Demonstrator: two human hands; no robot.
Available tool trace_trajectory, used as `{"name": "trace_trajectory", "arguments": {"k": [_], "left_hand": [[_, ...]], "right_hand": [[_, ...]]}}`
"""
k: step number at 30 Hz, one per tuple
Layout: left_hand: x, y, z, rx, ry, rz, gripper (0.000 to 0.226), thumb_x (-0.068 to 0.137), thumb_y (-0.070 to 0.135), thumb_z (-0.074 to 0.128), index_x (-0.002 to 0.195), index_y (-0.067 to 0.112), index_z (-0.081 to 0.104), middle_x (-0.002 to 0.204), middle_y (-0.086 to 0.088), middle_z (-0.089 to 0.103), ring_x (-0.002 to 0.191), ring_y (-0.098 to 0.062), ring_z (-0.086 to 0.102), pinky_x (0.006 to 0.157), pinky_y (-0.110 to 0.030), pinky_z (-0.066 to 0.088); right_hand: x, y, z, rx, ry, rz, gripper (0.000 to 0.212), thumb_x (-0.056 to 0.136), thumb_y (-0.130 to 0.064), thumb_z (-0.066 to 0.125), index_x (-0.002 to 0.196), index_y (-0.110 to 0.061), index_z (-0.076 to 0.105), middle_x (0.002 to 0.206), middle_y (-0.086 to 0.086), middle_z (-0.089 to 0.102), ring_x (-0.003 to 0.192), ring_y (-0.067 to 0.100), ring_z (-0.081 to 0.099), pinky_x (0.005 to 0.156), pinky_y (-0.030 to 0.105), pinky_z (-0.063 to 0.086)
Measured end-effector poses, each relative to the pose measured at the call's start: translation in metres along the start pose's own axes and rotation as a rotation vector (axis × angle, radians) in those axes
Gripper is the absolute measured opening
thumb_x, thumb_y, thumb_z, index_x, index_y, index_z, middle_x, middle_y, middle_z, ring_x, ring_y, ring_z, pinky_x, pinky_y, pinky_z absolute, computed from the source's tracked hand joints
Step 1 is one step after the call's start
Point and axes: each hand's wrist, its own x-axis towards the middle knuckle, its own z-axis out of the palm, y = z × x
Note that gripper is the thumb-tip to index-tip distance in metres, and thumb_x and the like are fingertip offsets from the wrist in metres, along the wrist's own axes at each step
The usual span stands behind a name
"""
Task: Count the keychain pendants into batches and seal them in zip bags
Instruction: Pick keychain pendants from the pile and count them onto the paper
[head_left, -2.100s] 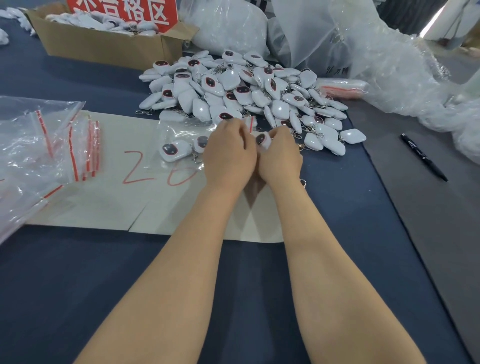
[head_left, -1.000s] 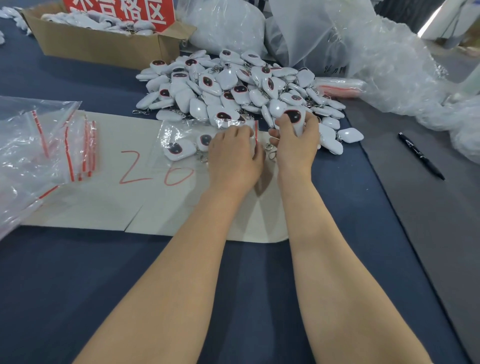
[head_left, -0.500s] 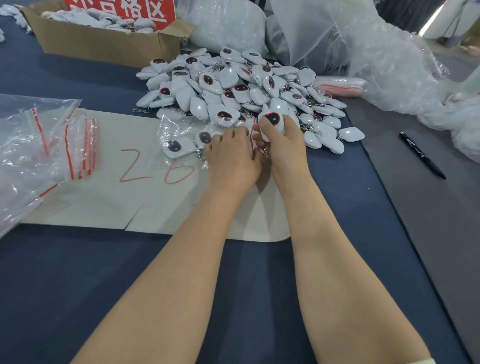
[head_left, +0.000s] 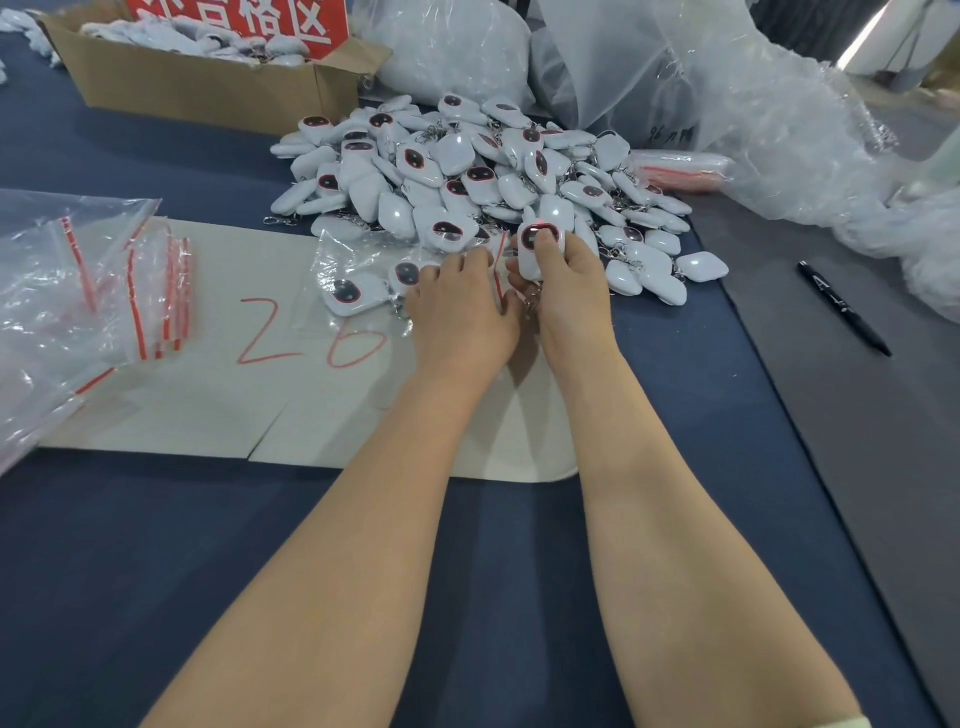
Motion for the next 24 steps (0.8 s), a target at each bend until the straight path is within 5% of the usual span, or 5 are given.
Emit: {"name": "trace_trajectory", "arguments": {"k": [3,9,16,20,24], "left_hand": [[0.000,-0.001,-0.001,0.003,0.021,0.009,0.040,0.087,0.029,0.054,0.123,0.013,0.050,0.119,-0.009,0.059,0.112,-0.032,0.051,0.091,-0.041,0.039],[0.001,-0.001,-0.003,-0.095,-0.014,-0.032,0.036,0.085,0.023,0.058,0.118,0.010,0.049,0.104,-0.011,0.064,0.100,-0.033,0.058,0.083,-0.043,0.046],[-0.001,-0.002,-0.008,-0.230,-0.019,-0.087,0.030,0.084,0.016,0.057,0.113,0.010,0.050,0.101,-0.009,0.063,0.094,-0.030,0.058,0.079,-0.040,0.047],[0.000,0.001,-0.011,-0.372,0.060,-0.164,0.029,0.084,0.017,0.057,0.112,0.011,0.054,0.092,-0.004,0.063,0.092,-0.029,0.059,0.079,-0.037,0.047],[0.004,0.001,-0.015,-0.522,0.161,-0.257,0.027,0.085,0.015,0.059,0.112,0.011,0.057,0.072,0.011,0.053,0.082,-0.018,0.056,0.070,-0.022,0.038]], "right_hand": [[-0.002,-0.001,-0.001,-0.005,-0.031,0.000,0.019,0.095,0.002,0.044,0.086,-0.011,0.056,0.081,0.006,0.060,0.064,0.009,0.059,0.054,0.017,0.048],[-0.003,-0.007,-0.001,-0.079,0.011,-0.093,0.012,0.097,-0.004,0.051,0.106,-0.007,0.057,0.097,0.007,0.064,0.081,0.011,0.064,0.081,0.024,0.054],[-0.013,-0.022,0.014,-0.050,-0.015,-0.147,0.010,0.093,-0.011,0.060,0.102,-0.013,0.055,0.087,0.001,0.063,0.079,0.011,0.055,0.076,0.025,0.045],[-0.020,-0.019,0.019,-0.264,-0.010,-0.183,0.014,0.089,-0.016,0.066,0.101,-0.015,0.059,0.071,-0.010,0.054,0.065,0.006,0.048,0.068,0.021,0.040],[-0.017,-0.013,0.014,-0.470,0.087,-0.123,0.031,0.086,-0.023,0.069,0.105,-0.016,0.044,0.074,-0.008,0.052,0.077,0.015,0.056,0.066,0.018,0.040]]}}
